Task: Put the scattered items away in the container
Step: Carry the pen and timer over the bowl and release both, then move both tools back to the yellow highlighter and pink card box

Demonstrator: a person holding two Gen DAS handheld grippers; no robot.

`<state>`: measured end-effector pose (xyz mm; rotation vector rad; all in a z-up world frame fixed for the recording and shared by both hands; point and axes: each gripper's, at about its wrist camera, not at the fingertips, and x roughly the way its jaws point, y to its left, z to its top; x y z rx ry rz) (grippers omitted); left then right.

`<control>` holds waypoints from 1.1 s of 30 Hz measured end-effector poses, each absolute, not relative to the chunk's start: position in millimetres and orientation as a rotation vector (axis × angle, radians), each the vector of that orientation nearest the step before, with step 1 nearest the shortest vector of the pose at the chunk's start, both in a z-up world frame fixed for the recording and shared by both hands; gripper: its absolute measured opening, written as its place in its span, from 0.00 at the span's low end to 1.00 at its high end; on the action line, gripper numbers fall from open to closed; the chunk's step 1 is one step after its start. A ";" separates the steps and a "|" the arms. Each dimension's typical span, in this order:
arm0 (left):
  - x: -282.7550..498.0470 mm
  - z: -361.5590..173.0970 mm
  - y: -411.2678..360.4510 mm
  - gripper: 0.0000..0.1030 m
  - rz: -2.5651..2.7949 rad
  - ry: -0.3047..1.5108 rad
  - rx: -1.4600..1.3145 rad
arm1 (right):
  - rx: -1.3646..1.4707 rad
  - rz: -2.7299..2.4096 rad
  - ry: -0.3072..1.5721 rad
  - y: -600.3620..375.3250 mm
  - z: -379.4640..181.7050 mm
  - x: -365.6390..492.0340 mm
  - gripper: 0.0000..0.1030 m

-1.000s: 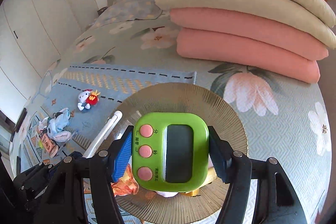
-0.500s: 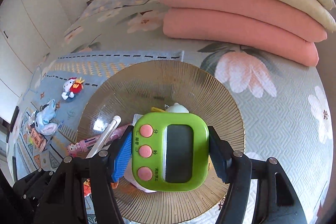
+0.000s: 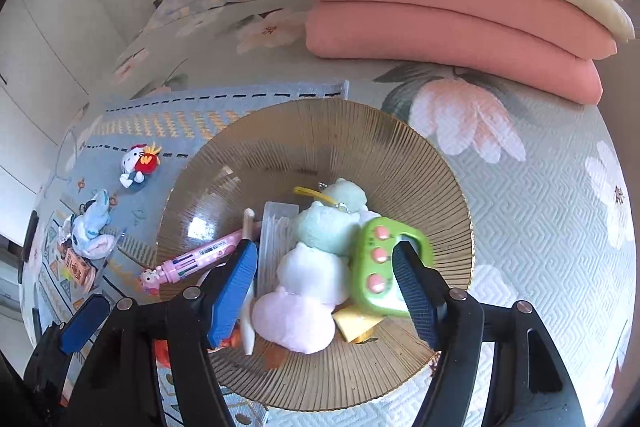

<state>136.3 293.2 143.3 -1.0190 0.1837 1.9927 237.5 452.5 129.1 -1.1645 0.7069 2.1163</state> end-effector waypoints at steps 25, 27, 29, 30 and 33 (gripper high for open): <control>-50.1 64.2 -76.3 0.69 2.518 -0.435 -1.520 | -1.571 2.582 0.318 188.8 101.6 30.3 0.76; -53.9 52.9 -77.7 0.69 2.499 -0.472 -1.525 | -1.559 2.620 0.272 175.7 93.3 13.5 0.76; -51.9 41.1 -75.7 0.69 2.483 -0.484 -1.505 | -1.580 2.597 0.232 168.5 79.6 -5.1 0.76; -49.0 36.7 -74.1 0.69 2.481 -0.478 -1.484 | -1.594 2.588 0.247 167.6 72.9 -13.2 0.76; -42.1 33.8 -70.0 0.69 2.507 -0.458 -1.413 | -1.602 2.583 0.281 166.2 58.2 -29.3 0.76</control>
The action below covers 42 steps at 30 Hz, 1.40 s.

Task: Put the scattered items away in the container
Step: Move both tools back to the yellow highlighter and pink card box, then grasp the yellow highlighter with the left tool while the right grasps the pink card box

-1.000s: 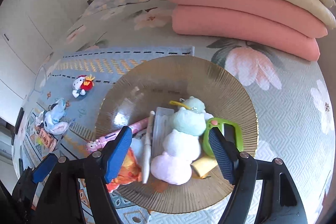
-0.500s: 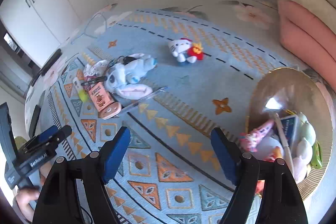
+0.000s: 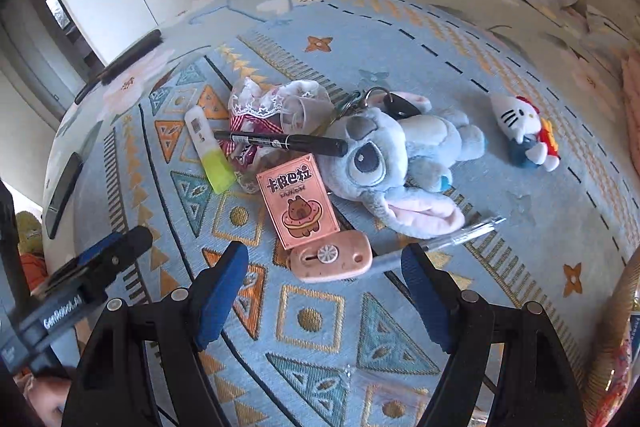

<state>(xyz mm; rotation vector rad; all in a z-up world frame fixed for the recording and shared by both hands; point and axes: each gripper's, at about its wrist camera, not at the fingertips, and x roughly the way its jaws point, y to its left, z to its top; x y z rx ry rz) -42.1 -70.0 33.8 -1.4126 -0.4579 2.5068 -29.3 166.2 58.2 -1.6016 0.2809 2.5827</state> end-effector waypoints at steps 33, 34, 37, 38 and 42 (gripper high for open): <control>-104.1 29.4 -42.4 0.69 2.632 -0.630 -1.321 | -1.529 2.769 0.397 149.7 29.9 0.8 0.45; -108.9 21.7 -38.3 0.69 2.657 -0.618 -1.355 | -1.550 2.765 0.397 147.6 26.5 2.1 0.45; -112.1 8.4 -25.3 0.67 2.752 -0.516 -1.354 | -1.590 2.736 0.443 151.3 17.4 1.5 0.45; -112.9 7.8 -18.2 0.68 2.779 -0.437 -1.343 | -1.590 2.734 0.456 153.0 16.5 1.4 0.45; -130.0 3.9 -6.6 0.70 2.811 -0.305 -1.388 | -1.588 2.732 0.439 151.8 17.1 0.8 0.44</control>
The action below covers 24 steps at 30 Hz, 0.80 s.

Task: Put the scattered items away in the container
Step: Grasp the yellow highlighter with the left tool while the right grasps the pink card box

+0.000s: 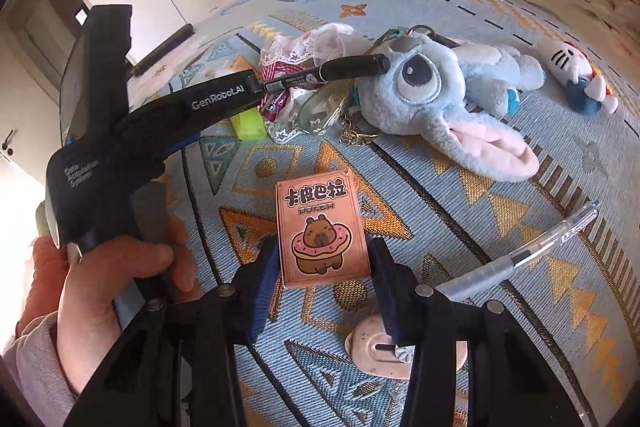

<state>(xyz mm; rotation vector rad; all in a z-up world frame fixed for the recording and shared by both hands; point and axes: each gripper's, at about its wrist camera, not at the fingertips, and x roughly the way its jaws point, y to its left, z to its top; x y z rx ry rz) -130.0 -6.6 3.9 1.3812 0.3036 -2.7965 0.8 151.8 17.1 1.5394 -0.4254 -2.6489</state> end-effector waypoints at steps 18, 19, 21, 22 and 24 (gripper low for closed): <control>-65.8 19.4 -76.1 0.20 -2.729 0.645 1.852 | 1.540 -2.542 -0.434 134.1 36.1 21.3 0.40; -56.0 21.4 -82.1 0.20 -2.704 0.657 1.860 | 1.539 -2.529 -0.401 127.0 35.8 26.2 0.40; -39.9 22.8 -94.3 0.20 -2.664 0.698 1.848 | 1.547 -2.530 -0.300 111.3 31.1 33.9 0.40; -35.1 21.1 -98.5 0.20 -2.647 0.684 1.838 | 1.562 -2.528 -0.255 105.0 26.1 33.9 0.40; -30.2 14.2 -102.4 0.20 -2.652 0.628 1.801 | 1.602 -2.516 -0.240 99.3 16.1 31.5 0.41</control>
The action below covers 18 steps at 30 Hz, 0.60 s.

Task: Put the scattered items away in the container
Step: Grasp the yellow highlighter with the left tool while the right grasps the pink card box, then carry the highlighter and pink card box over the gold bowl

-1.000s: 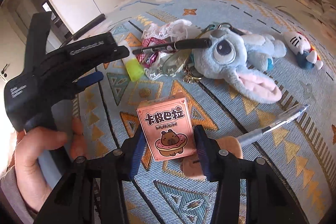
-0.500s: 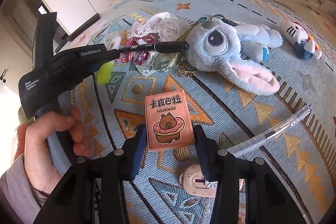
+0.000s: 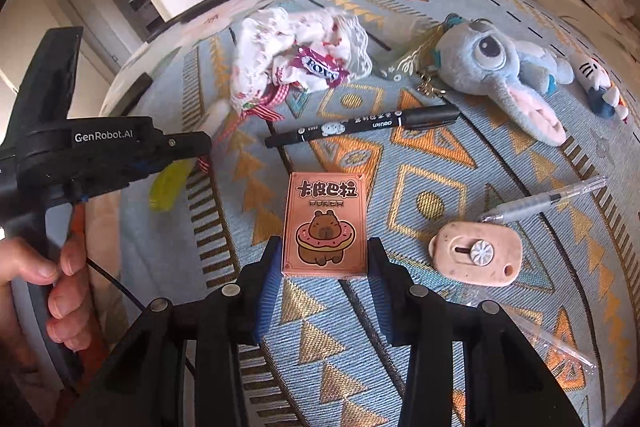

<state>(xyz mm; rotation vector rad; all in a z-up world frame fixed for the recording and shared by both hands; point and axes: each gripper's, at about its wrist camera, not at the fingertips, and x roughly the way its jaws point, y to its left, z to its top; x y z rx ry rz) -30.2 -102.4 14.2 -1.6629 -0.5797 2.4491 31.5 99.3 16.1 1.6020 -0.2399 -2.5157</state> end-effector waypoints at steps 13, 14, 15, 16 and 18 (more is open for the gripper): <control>-35.9 14.7 -93.0 0.34 2.570 -0.478 -1.523 | 1.605 -2.539 -0.231 94.7 13.1 13.8 0.50; -35.7 15.6 -86.5 0.34 2.590 -0.398 -1.526 | 1.599 -2.556 -0.193 91.5 12.1 12.8 0.50; -35.3 16.1 -77.9 0.34 2.611 -0.294 -1.532 | 1.596 -2.571 -0.137 86.5 10.0 11.5 0.50; -34.2 16.3 -69.2 0.34 2.632 -0.184 -1.533 | 1.594 -2.584 -0.070 80.7 8.0 10.3 0.50; -31.1 15.7 -55.7 0.31 2.666 -0.009 -1.514 | 1.579 -2.608 0.017 72.4 7.3 9.6 0.49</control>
